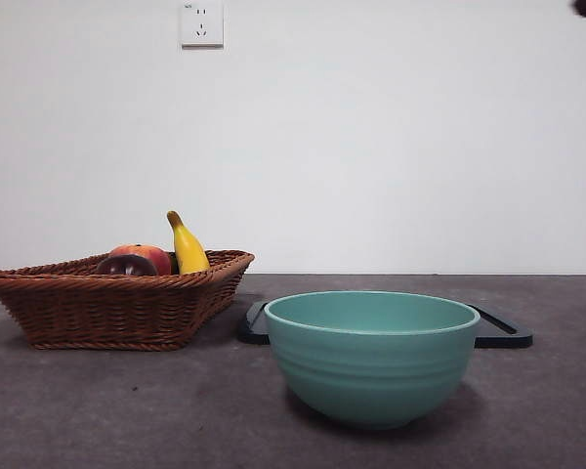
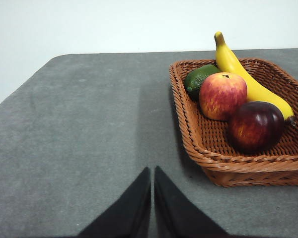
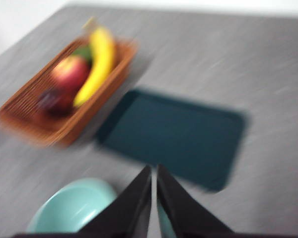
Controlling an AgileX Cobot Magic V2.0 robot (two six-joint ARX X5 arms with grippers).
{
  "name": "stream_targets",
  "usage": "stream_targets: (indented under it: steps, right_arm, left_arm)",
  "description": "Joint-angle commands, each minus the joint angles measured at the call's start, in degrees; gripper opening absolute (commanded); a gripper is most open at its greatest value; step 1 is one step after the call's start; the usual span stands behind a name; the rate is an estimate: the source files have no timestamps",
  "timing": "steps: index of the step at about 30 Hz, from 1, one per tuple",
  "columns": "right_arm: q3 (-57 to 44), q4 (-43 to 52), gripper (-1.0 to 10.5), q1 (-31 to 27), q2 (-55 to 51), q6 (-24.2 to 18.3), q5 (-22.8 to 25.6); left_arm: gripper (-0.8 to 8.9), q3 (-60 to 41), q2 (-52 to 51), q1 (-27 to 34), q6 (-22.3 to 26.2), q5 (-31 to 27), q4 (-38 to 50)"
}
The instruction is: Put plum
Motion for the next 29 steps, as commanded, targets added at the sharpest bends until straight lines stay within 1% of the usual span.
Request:
stream_targets:
  steps: [1,3,5,7,8,11,15,22,27,29]
  right_arm:
    - [-4.44,6.03,0.1,-6.62,-3.76,-3.5,0.28]
    - [-11.08,12.46,0.1,-12.2,-9.05,-6.29,0.28]
    - [-17.84,17.94,0.1,-16.0,-14.08,-7.87,0.85]
    - [-24.48,23.65,0.1,-18.56,-18.75,-8.0,3.87]
    - [-26.27,25.05,0.1,-19.12,-20.11,-8.0,4.61]
    - [-31.41,27.87,0.1,-20.5,-24.3,-7.98,6.69]
    - [-36.3,28.96,0.1,-21.27,-28.61,-7.98,9.46]
    - [-42.12,29.24,0.1,-21.62,-33.4,-7.85,9.62]
    - [-44.24,28.87,0.1,-21.59,-34.6,-7.5,9.57]
    - [-44.37,27.34,0.1,-21.59,-35.26,-7.5,9.6]
  left_arm:
    - [0.09,-1.18,-0.07,0.11,-0.15,-0.04,-0.39]
    - [0.09,-1.18,-0.07,0.11,-0.15,-0.04,-0.39]
    - [0.09,-1.18,-0.07,0.11,-0.15,-0.04,-0.39]
    - [0.09,-1.18,-0.07,0.11,-0.15,-0.04,-0.39]
    - [0.09,-1.18,-0.07,0.11,-0.15,-0.04,-0.39]
    - [0.09,-1.18,-0.07,0.11,-0.15,-0.04,-0.39]
    - [0.09,-1.18,-0.07,0.11,-0.15,-0.04,-0.39]
    - [0.09,-1.18,-0.07,0.11,-0.15,-0.04,-0.39]
    - [0.09,-1.18,-0.07,0.11,-0.15,-0.04,-0.39]
    - [0.09,-1.18,-0.07,0.11,-0.15,-0.04,-0.39]
